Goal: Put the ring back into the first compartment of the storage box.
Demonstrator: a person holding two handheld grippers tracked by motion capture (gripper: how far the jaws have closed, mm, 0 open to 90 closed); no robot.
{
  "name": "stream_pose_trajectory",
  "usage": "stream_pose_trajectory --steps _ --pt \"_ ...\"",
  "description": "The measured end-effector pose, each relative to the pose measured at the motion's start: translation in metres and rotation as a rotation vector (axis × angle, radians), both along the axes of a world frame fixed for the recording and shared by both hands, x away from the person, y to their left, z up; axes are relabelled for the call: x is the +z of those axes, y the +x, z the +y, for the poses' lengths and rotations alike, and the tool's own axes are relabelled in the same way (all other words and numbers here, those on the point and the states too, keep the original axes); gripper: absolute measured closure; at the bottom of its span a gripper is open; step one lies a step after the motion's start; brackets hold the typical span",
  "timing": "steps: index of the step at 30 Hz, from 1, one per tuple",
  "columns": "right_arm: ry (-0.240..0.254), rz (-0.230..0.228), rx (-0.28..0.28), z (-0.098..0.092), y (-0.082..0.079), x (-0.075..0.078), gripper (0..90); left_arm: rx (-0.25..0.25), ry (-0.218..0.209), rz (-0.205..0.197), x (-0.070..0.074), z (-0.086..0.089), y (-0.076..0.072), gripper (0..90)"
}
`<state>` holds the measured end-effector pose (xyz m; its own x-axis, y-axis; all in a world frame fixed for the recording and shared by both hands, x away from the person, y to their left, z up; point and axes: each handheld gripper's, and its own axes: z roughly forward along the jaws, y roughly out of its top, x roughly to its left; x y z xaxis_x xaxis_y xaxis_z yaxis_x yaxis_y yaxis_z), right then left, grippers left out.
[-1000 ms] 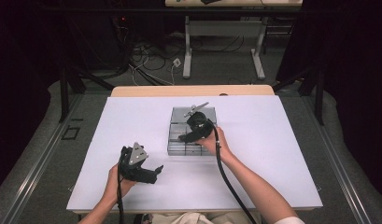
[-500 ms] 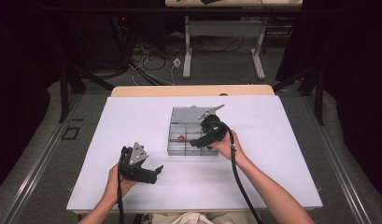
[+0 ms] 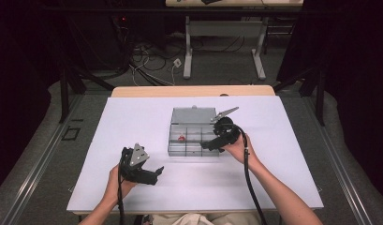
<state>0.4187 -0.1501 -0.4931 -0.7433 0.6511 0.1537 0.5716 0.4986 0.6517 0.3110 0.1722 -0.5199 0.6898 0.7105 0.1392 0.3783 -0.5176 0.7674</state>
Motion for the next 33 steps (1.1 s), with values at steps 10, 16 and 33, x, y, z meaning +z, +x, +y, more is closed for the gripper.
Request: stream_pose_trajectory --steps 10,16,33 --pt "0.016 -0.015 -0.005 -0.018 -0.007 -0.001 7.3 0.001 0.003 -0.004 0.001 0.002 -0.001 0.0" --pt "0.036 -0.029 -0.009 -0.029 -0.012 0.0 5.2 0.002 -0.003 0.0 0.0 0.002 -0.001 0.0" --pt "0.05 -0.028 -0.039 -0.053 -0.009 -0.006 0.7 -0.001 0.005 -0.002 0.0 0.003 0.0 0.0"
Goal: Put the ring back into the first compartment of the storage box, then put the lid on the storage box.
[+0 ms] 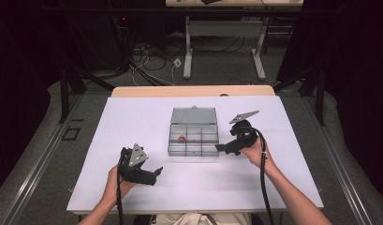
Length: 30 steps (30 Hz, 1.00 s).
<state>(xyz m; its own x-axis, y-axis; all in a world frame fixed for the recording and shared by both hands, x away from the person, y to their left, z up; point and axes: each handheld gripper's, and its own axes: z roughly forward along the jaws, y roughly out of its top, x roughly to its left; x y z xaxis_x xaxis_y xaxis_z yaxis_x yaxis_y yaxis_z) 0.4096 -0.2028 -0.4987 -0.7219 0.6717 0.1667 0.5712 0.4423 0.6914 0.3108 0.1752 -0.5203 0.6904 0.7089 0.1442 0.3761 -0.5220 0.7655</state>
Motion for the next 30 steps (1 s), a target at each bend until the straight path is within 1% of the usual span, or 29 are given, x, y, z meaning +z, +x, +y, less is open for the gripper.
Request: stream_pose_trajectory --steps 2,4,5,10,11,13,14,15,16,17,19,20,21,22,23,24,25,26,30 --pt "0.008 -0.007 -0.001 -0.003 0.002 -0.001 0.6 -0.002 0.002 0.001 0.0 0.0 0.0 0.0" --pt "0.003 -0.004 -0.005 -0.006 0.003 -0.002 0.3 -0.004 0.012 -0.002 0.0 0.0 0.0 0.0" --pt "0.01 -0.003 -0.01 -0.007 0.003 -0.003 0.2 -0.005 0.011 -0.002 0.0 0.0 0.0 0.0" --pt "0.001 -0.011 -0.021 -0.009 0.005 -0.003 0.0 -0.005 0.004 -0.002 0.0 0.0 0.001 0.0" --pt "0.018 -0.011 -0.021 -0.009 0.005 -0.005 0.0 -0.006 0.003 -0.002 0.0 0.0 0.001 0.0" --pt "0.007 -0.001 -0.022 -0.01 0.005 -0.004 0.0 -0.013 0.005 0.014 0.0 -0.001 0.001 0.0" --pt "0.006 -0.008 -0.018 -0.011 0.006 -0.005 0.0 -0.007 -0.002 0.001 -0.001 -0.001 0.001 0.0" --pt "0.007 -0.002 -0.026 -0.011 0.005 -0.005 0.0 -0.01 0.003 0.006 -0.001 -0.001 0.001 0.0" --pt "0.007 -0.007 -0.022 -0.011 0.006 -0.006 0.0 -0.01 0.002 0.005 -0.001 -0.002 0.001 0.0" --pt "0.005 0.002 -0.027 -0.012 0.006 -0.006 0.0 -0.012 0.003 0.005 -0.001 -0.002 0.001 0.0" --pt "0.012 0.006 -0.024 -0.012 0.006 -0.007 0.0 -0.015 0.003 0.003 -0.001 -0.002 0.001 0.0" --pt "0.01 0.002 -0.029 -0.012 0.006 -0.007 0.0 -0.014 0.003 0.003 -0.001 -0.002 0.001 0.0" --pt "0.012 0.008 -0.035 -0.012 0.006 -0.007 0.0 -0.013 0.003 0.003 0.0 -0.002 0.001 0.0" --pt "0.026 0.002 -0.033 -0.012 0.007 -0.008 0.0 -0.014 0.007 -0.001 0.0 -0.002 0.001 0.0" --pt "0.012 0.001 -0.03 -0.013 0.007 -0.007 0.0 -0.014 0.007 -0.001 0.0 -0.002 0.001 0.0" --pt "0.01 0.002 -0.029 -0.013 0.008 -0.008 0.0 -0.013 0.002 0.004 -0.001 -0.002 0.001 0.0" --pt "-0.003 0.012 -0.023 -0.014 0.009 -0.008 0.0 -0.015 0.003 0.004 -0.001 -0.003 0.001 0.0" --pt "0.01 0.002 -0.032 -0.013 0.009 -0.01 0.0 -0.015 0.005 0.005 -0.001 -0.003 0.001 0.0" --pt "0.004 0.018 -0.055 -0.015 0.013 -0.013 0.0 -0.014 0.003 0.004 -0.001 -0.002 0.001 0.0"
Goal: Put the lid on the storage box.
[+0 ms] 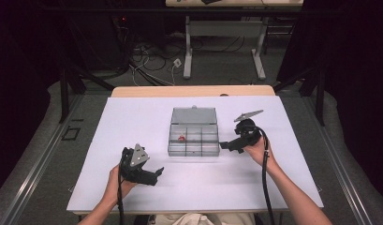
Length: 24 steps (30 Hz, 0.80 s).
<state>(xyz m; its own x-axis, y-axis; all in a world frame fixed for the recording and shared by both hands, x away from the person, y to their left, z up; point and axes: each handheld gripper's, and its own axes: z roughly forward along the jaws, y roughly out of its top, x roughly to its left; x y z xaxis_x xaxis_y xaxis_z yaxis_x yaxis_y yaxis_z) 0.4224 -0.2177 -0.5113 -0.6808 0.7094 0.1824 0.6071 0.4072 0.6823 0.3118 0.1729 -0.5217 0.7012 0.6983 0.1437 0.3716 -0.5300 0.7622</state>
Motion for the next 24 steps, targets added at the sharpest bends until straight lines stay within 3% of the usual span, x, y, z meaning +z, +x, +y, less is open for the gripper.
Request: stream_pose_trajectory --steps 14,24 --pt "-0.01 -0.003 -0.038 0.0 0.012 -0.004 1.0 0.006 0.008 -0.003 0.0 0.0 -0.001 0.0" --pt "-0.022 -0.069 -0.102 -0.006 0.019 -0.003 24.2 -0.001 0.009 0.005 0.0 -0.001 0.0 0.0"
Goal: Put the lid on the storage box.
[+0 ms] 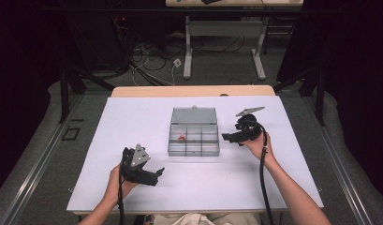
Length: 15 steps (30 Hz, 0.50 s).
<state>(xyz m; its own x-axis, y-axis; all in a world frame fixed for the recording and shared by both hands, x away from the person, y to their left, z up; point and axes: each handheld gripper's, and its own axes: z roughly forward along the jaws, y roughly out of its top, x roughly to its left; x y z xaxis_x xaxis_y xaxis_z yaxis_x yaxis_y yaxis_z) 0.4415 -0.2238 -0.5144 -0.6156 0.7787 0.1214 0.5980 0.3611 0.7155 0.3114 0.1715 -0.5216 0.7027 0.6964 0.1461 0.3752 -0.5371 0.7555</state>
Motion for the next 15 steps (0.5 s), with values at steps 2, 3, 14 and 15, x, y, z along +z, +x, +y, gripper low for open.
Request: stream_pose_trajectory --steps 2,3,14,15 --pt "-0.01 -0.006 -0.016 0.0 0.002 0.0 29.7 -0.001 -0.001 0.006 0.0 0.0 0.0 0.0" --pt "-0.006 -0.016 -0.013 0.0 0.004 0.0 32.7 -0.001 -0.001 0.007 0.0 0.0 0.0 0.0" --pt "-0.033 -0.008 -0.043 0.009 0.019 -0.005 68.8 -0.003 -0.003 0.005 0.0 0.0 0.0 0.0" --pt "-0.033 -0.004 -0.042 0.01 0.019 -0.006 71.3 -0.004 -0.001 0.006 0.0 0.0 0.0 0.0"
